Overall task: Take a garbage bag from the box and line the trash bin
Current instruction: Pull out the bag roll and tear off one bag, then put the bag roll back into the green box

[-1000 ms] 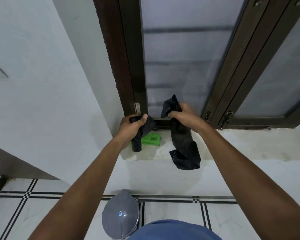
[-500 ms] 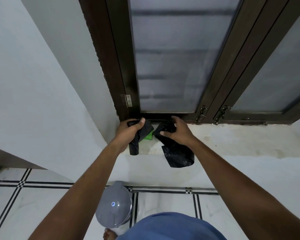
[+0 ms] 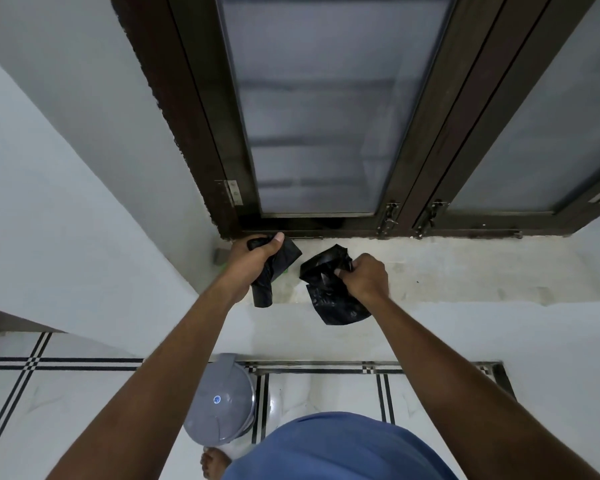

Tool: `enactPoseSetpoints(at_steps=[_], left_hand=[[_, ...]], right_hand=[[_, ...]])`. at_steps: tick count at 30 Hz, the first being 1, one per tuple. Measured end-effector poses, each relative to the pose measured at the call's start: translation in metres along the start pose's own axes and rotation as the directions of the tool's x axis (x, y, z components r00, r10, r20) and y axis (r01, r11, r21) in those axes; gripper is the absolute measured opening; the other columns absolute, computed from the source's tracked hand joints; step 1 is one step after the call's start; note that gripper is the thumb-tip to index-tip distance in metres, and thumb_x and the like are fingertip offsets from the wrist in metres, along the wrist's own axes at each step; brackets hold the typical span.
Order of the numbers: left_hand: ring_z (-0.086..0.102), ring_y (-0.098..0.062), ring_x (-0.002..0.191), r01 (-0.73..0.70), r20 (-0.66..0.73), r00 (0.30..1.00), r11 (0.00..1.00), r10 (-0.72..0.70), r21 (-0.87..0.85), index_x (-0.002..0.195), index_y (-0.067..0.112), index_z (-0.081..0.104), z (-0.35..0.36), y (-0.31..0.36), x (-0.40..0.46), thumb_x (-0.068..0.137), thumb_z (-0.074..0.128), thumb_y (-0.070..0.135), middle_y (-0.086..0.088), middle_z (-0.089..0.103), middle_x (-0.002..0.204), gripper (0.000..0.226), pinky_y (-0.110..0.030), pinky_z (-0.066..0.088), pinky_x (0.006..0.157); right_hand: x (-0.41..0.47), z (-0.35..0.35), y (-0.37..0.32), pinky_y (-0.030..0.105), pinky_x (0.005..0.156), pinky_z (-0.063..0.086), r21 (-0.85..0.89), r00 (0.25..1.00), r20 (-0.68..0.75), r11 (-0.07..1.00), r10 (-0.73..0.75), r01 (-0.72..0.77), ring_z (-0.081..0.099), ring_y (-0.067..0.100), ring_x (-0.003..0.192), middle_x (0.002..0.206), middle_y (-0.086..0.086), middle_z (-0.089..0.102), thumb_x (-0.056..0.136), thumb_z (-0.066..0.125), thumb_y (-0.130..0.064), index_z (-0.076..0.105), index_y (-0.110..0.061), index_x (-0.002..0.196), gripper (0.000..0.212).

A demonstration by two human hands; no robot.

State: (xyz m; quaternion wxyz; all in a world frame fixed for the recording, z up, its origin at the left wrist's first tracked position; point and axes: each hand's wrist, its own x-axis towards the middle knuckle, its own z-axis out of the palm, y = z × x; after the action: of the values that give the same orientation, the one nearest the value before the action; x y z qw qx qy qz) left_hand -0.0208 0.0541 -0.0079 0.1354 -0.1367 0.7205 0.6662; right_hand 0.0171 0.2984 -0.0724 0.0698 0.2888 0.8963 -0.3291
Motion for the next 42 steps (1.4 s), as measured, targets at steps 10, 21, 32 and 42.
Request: enactPoseSetpoints(at_steps=[10,21,32,42], left_hand=[[0.079,-0.03,0.117,0.075,0.091,0.994,0.989,-0.064,-0.125,0.123,0.011,0.081,0.0,0.013,0.004,0.096,0.087,0.038,-0.007,0.085,0.119,0.038,-0.046,0.062,0.107],[0.073,-0.034,0.131,0.068,0.31,0.951,0.973,0.004,-0.221,0.133,0.004,0.078,-0.01,0.04,0.003,0.1,0.077,0.053,-0.019,0.08,0.133,0.059,-0.045,0.056,0.116],[0.077,-0.024,0.127,0.144,0.268,0.962,0.917,-0.043,-0.371,0.141,0.012,0.072,-0.041,0.036,-0.009,0.101,0.073,0.059,-0.007,0.082,0.134,0.062,-0.041,0.061,0.108],[0.079,-0.028,0.117,0.09,0.156,0.986,0.973,-0.057,-0.215,0.131,0.008,0.073,-0.061,0.012,-0.009,0.102,0.081,0.027,-0.012,0.082,0.124,0.036,-0.038,0.067,0.097]], right_hand=[[0.006,-0.033,-0.008,0.051,0.109,0.051,0.013,0.957,-0.283,0.998,-0.063,0.069,0.051,0.042,0.137,0.144,0.021,0.058,0.1,0.074,-0.044,0.06,-0.003,0.142,0.061],[-0.082,-0.004,-0.093,0.036,0.095,0.066,0.869,0.895,0.278,0.489,-0.349,-0.079,0.08,0.025,0.117,0.122,0.016,0.082,0.101,0.081,-0.022,0.077,-0.006,0.13,0.034],[-0.115,0.028,-0.118,0.055,0.089,0.069,0.934,0.968,0.205,0.323,-0.142,-0.15,0.082,0.029,0.11,0.119,0.009,0.083,0.115,0.061,-0.025,0.066,-0.015,0.131,0.02],[-0.125,0.04,-0.118,0.05,0.083,0.07,0.932,0.991,0.101,0.34,0.084,-0.124,0.079,0.03,0.112,0.118,0.01,0.081,0.114,0.061,-0.024,0.064,-0.009,0.127,0.02]])
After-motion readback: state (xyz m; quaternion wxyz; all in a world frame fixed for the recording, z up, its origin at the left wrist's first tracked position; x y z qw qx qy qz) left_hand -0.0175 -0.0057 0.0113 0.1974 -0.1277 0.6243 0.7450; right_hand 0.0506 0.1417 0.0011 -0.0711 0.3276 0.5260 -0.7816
